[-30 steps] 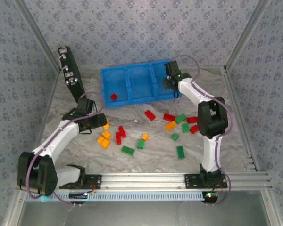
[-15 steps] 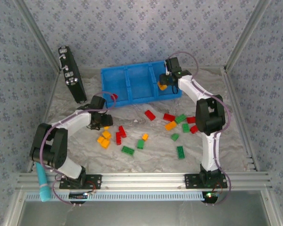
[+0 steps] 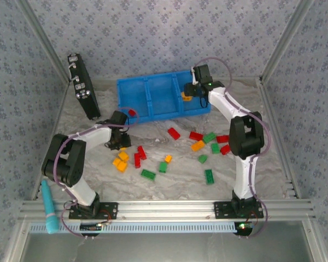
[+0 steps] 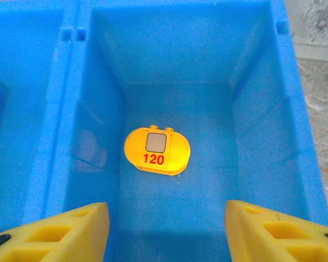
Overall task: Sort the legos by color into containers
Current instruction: Pick up the lego from the middle-left of the table, then place the lego in the container.
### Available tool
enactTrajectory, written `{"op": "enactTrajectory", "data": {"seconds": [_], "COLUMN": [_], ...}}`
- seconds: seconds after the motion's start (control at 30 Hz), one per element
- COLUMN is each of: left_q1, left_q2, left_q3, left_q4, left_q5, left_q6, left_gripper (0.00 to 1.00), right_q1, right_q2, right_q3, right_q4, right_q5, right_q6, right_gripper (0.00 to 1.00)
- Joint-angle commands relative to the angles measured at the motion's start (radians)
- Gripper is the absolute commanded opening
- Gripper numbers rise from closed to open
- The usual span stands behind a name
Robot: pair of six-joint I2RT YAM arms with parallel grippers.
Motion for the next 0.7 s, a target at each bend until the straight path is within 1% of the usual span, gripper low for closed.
{"op": "enactTrajectory", "data": {"seconds": [0.0,0.07,0.17,0.23,0.3,0.37,0.43,0.5,0.57,0.63,0.67], "left_q1": [-0.005,-0.006,-0.007,-0.007,-0.007,-0.007,-0.007,-0.01,-0.017,-0.025,-0.033], "left_q2": [0.028,0.028,0.015,-0.021,-0.075,-0.143,-0.207,-0.283,-0.396,-0.502,-0.549], "left_q3": [0.001,-0.002,-0.003,-0.002,0.018,0.06,0.104,0.128,0.097,0.046,0.025], "left_q4": [0.016,0.021,0.013,0.026,0.025,-0.009,-0.044,-0.042,0.047,0.161,0.21], "left_q5": [0.017,0.027,0.049,0.106,0.21,0.308,0.397,0.474,0.561,0.601,0.602], "left_q6": [-0.006,-0.002,0.024,0.088,0.185,0.276,0.348,0.398,0.436,0.445,0.453], "left_gripper": [0.4,0.34,0.28,0.24,0.19,0.15,0.13,0.13,0.14,0.15,0.15], "right_q1": [0.002,0.003,0.002,0.0,-0.006,-0.015,-0.017,-0.014,-0.006,0.005,0.017], "right_q2": [-0.087,-0.107,-0.136,-0.159,-0.187,-0.232,-0.274,-0.314,-0.359,-0.4,-0.419], "right_q3": [-0.034,-0.053,-0.076,-0.094,-0.121,-0.172,-0.216,-0.251,-0.297,-0.351,-0.379], "right_q4": [0.029,0.03,0.027,0.029,0.046,0.084,0.117,0.14,0.18,0.244,0.283], "right_q5": [-0.013,-0.007,0.003,-0.028,-0.108,-0.236,-0.322,-0.383,-0.447,-0.519,-0.555], "right_q6": [-0.007,-0.009,-0.013,-0.018,-0.034,-0.041,-0.014,0.025,0.087,0.158,0.198], "right_gripper": [0.6,0.6,0.6,0.6,0.61,0.61,0.62,0.62,0.62,0.62,0.62]}}
